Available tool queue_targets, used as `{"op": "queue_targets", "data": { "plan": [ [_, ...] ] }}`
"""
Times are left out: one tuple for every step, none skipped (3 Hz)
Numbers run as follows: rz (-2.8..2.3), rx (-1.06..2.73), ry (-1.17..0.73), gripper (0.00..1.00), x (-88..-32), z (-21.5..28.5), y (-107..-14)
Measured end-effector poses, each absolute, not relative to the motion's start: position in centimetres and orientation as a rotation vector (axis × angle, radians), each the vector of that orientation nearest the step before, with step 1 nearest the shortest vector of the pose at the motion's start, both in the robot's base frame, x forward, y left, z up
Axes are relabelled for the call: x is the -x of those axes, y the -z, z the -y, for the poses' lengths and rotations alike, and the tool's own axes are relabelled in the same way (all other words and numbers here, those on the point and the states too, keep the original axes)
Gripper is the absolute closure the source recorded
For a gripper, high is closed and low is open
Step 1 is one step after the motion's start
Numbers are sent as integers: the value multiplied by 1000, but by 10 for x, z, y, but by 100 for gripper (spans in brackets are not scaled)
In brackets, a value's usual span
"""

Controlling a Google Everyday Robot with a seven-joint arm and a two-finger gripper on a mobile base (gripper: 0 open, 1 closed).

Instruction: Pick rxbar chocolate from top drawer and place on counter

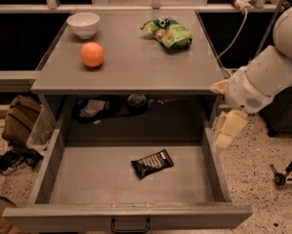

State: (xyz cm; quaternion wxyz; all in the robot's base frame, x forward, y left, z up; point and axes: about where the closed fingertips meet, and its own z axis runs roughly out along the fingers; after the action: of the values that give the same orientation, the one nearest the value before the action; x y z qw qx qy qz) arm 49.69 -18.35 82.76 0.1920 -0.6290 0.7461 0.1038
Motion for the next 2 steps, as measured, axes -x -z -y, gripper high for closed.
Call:
{"op": "queue_targets", "data": {
  "plan": [
    [-1962, 1829, -380, 0, -495, 139, -797],
    [-1855, 1892, -442, 0, -499, 104, -775]
  ]
}}
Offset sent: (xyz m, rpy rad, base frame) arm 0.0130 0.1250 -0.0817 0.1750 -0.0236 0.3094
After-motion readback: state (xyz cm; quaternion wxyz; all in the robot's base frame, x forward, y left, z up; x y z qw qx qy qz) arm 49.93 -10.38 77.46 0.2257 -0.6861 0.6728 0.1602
